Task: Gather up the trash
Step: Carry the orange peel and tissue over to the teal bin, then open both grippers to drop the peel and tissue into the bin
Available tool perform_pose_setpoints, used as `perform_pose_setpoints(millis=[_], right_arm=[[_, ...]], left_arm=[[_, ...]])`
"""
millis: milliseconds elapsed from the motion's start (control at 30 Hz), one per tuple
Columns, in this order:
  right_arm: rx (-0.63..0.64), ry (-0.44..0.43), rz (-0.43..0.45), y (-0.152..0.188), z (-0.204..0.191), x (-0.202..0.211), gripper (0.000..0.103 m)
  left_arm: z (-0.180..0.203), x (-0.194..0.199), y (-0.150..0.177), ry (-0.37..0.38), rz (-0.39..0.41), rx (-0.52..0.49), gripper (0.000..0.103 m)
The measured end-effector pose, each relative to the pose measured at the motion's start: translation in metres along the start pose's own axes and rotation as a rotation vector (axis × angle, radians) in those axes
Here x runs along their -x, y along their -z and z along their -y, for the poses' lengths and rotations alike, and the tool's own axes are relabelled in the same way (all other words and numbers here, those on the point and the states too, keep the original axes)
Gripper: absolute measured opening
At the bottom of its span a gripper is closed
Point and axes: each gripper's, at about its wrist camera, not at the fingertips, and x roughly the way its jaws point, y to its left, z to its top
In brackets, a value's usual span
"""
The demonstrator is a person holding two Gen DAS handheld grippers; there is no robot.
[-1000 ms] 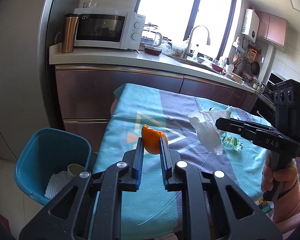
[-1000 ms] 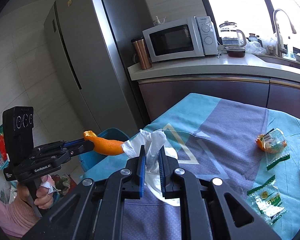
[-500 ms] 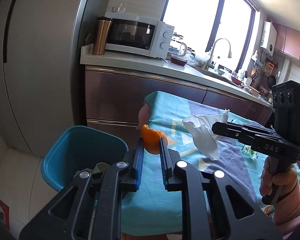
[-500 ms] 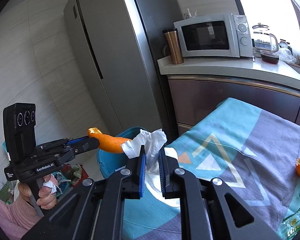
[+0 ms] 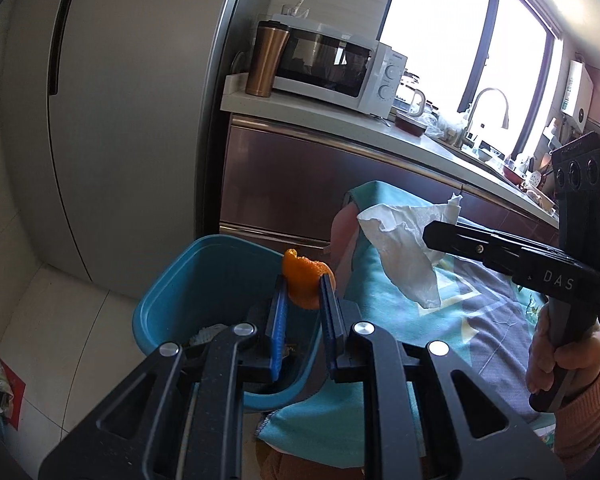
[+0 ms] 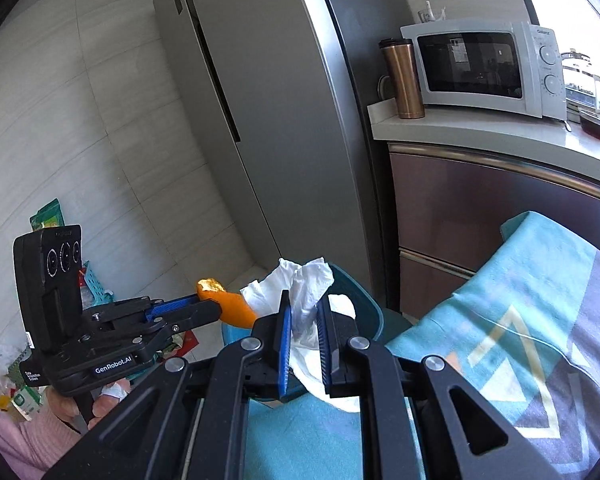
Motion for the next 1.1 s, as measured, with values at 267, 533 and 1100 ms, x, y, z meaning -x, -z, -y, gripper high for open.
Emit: perform_pose_setpoints(millis=[267, 533, 1100], right_arm=[[-0.01, -0.027, -0.072, -0.007, -0.003, -0.044, 0.011], [0.006, -0.029, -0.13, -0.013, -0.01, -0.085, 0.011], [-0.019, 0.027, -0.253, -0.007, -0.008, -0.138, 0.019]], left_arm=[[-0.022, -0.019, 0.007, -0.048, -0.04, 0.034, 0.016], [-0.04, -0.046, 0.015, -0.088, -0.093, 0.064, 0.016], [-0.06, -0.112, 0.032, -0.118, -0.202, 0.14, 0.018]])
